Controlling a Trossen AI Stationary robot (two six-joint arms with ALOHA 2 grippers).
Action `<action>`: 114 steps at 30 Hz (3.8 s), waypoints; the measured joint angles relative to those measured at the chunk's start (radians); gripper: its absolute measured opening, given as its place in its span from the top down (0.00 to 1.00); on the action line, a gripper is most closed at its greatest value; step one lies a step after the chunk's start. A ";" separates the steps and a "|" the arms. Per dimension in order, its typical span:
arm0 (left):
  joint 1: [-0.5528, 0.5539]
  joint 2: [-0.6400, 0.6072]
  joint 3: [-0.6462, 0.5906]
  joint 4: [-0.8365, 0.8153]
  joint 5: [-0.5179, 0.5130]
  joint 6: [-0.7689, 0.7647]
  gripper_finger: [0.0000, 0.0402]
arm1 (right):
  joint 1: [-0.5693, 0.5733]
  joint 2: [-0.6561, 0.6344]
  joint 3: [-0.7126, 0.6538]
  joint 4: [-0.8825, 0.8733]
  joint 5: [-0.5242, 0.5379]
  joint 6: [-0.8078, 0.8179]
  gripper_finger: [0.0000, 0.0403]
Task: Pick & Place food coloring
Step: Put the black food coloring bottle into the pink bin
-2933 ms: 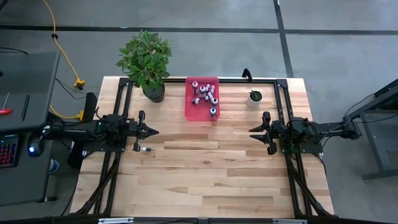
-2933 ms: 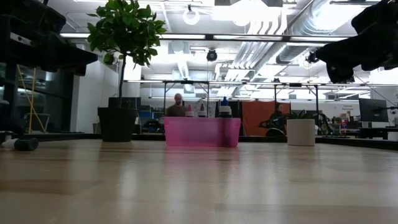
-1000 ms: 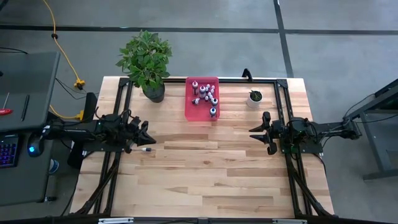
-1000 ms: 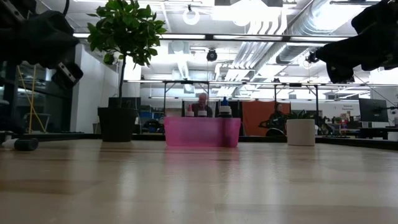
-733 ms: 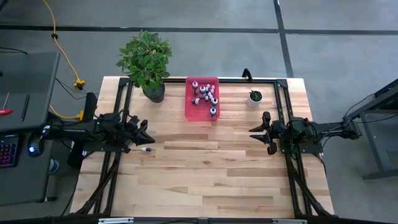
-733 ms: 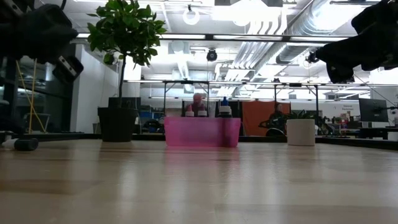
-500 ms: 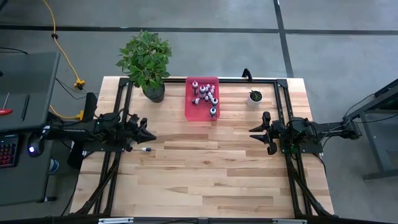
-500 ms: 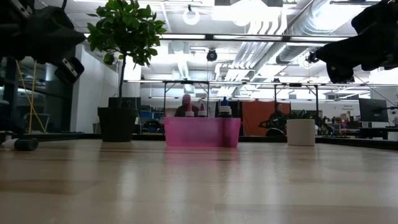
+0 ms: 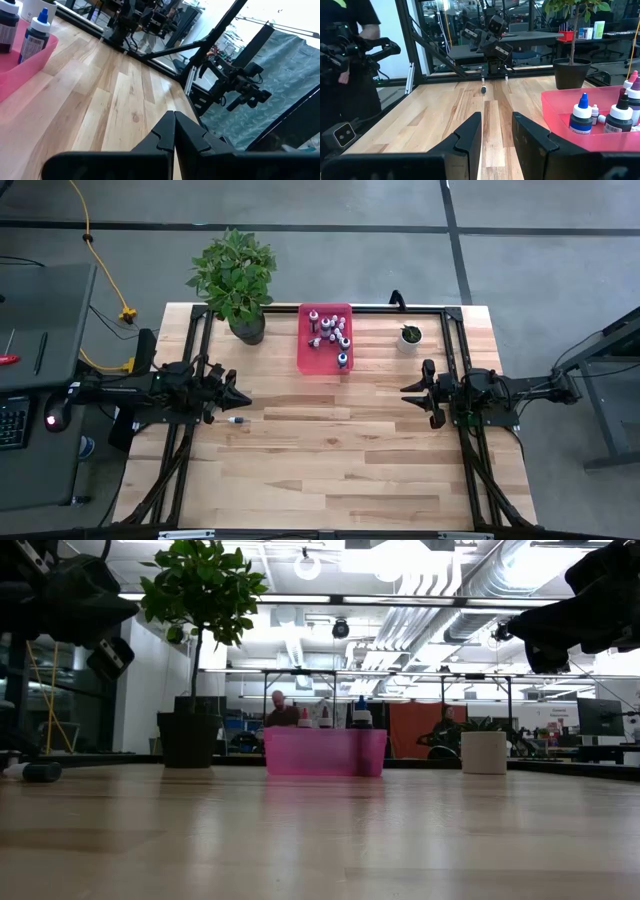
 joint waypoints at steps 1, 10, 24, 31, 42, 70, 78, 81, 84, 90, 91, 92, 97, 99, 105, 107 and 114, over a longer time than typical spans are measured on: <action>0.000 0.000 0.000 -0.001 0.000 0.000 1.00 | 0.000 0.000 0.000 0.000 0.000 0.000 0.75; 0.000 -0.001 0.001 0.029 -0.054 -0.001 1.00 | 0.000 0.000 0.000 0.000 0.000 0.000 0.75; 0.000 0.000 0.001 0.030 -0.119 -0.196 1.00 | 0.000 0.000 0.000 0.000 0.000 0.000 0.75; 0.000 -0.002 0.001 0.263 -0.023 -0.202 1.00 | 0.000 0.000 0.000 0.000 0.000 0.000 0.75; 0.000 -0.002 0.043 0.495 0.042 -0.183 1.00 | 0.000 0.000 0.000 0.000 0.000 0.000 0.76; 0.000 0.470 1.101 -0.824 -0.352 0.109 0.62 | 0.000 0.000 0.000 0.000 0.000 0.000 0.76; 0.000 0.714 1.332 -1.185 -0.350 0.169 0.62 | 0.000 0.000 0.000 0.000 0.000 0.000 0.76; 0.000 0.778 1.383 -1.303 -0.334 0.185 0.62 | 0.000 0.000 0.000 0.000 0.000 0.000 0.76; 0.000 0.813 1.397 -1.392 -0.318 0.193 0.62 | 0.000 0.000 0.000 0.000 0.000 0.000 0.76; 0.000 0.868 1.354 -1.474 -0.312 0.215 0.62 | 0.000 0.000 0.000 0.000 0.000 0.000 0.76; 0.000 0.877 1.345 -1.474 -0.312 0.210 0.62 | 0.000 0.000 0.000 0.000 0.000 0.000 0.75; 0.000 0.885 1.335 -1.474 -0.312 0.201 0.62 | 0.000 0.000 0.000 0.000 0.000 0.000 0.75; 0.000 0.927 1.267 -1.472 -0.313 0.107 0.62 | 0.000 0.000 0.000 0.000 0.000 0.000 0.75; 0.000 0.943 1.233 -1.471 -0.305 0.094 0.62 | 0.000 0.000 0.000 0.000 0.000 0.000 0.75; -0.005 0.954 1.112 -1.433 -0.252 0.128 0.62 | 0.000 0.000 0.000 0.000 0.000 0.000 0.75; -0.025 0.956 1.062 -1.434 -0.249 0.163 0.62 | 0.000 0.000 0.000 0.000 0.000 0.000 0.75; -0.134 0.954 0.860 -1.328 -0.214 0.208 0.62 | 0.000 0.000 0.000 0.000 0.000 0.000 0.75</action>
